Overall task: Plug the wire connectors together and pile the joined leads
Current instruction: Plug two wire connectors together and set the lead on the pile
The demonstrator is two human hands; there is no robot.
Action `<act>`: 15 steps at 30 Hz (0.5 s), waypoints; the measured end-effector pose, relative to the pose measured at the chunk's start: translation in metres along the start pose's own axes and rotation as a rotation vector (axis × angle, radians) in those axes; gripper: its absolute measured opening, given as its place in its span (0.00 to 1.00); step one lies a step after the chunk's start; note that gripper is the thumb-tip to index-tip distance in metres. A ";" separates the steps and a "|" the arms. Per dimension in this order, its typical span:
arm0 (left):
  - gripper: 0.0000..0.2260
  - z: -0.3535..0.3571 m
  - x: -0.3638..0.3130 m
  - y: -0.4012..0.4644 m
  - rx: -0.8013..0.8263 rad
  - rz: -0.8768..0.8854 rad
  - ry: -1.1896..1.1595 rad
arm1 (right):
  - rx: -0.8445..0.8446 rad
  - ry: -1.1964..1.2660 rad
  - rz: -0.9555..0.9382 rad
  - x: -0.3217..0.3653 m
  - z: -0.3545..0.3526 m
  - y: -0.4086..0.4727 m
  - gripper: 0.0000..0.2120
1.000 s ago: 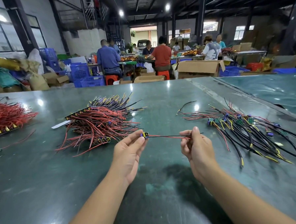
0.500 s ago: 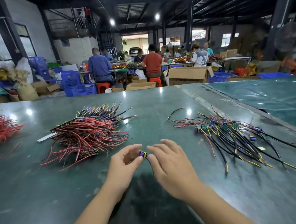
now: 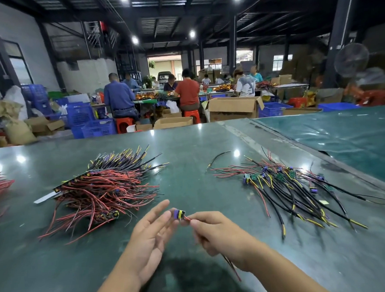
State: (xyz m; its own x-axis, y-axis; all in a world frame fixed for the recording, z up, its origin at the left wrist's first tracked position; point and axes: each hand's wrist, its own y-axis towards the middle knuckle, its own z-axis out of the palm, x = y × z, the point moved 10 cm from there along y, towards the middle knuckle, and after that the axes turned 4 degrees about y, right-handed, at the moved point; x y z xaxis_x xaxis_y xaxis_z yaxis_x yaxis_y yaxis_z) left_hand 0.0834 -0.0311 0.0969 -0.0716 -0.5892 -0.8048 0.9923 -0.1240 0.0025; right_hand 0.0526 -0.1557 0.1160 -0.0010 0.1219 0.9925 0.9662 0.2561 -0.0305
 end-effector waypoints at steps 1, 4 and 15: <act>0.17 -0.004 -0.001 0.001 -0.027 0.005 -0.016 | -0.102 0.035 0.034 -0.005 -0.013 0.006 0.15; 0.13 -0.013 -0.001 0.005 -0.093 0.003 -0.030 | -0.453 -0.003 0.082 -0.010 -0.074 0.025 0.19; 0.11 -0.026 -0.016 0.005 -0.200 0.131 0.241 | -0.782 -0.873 0.199 0.015 -0.178 0.036 0.17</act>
State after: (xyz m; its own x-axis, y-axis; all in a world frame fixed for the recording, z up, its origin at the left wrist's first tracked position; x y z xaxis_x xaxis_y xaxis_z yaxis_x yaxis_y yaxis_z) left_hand 0.0921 -0.0017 0.0945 0.0605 -0.3815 -0.9224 0.9934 0.1133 0.0183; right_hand 0.1334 -0.3152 0.1512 0.2847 0.7831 0.5530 0.8639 -0.4596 0.2061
